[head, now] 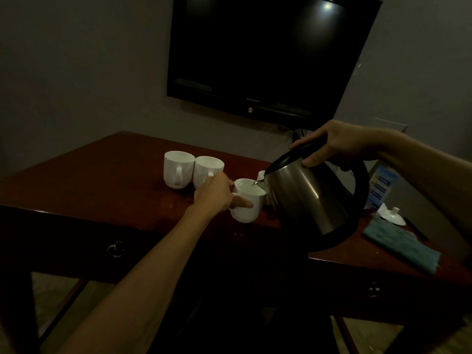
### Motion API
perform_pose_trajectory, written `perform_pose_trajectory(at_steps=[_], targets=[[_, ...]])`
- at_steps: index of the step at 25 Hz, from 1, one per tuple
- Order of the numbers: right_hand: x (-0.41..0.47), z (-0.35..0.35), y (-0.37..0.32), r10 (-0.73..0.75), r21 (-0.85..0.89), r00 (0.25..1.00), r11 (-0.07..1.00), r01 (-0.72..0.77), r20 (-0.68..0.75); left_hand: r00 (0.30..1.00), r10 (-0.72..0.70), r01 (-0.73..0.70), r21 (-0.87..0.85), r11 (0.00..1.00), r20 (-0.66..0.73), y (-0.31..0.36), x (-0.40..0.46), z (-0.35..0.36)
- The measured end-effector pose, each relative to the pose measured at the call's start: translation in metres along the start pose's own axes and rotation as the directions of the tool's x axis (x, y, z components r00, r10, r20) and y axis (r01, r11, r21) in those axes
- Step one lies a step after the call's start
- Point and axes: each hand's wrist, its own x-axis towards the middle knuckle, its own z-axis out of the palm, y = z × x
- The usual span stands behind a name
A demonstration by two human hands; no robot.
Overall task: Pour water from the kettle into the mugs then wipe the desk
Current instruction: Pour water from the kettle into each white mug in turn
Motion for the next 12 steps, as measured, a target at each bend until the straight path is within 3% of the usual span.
perform_pose_trajectory(at_steps=[12], targets=[[-0.0013,0.0007,0.003,-0.026,-0.03,0.999,0.999,0.025,-0.022,1.0,0.006,-0.006,-0.002,1.0,0.005,0.0001,0.0001,0.0008]])
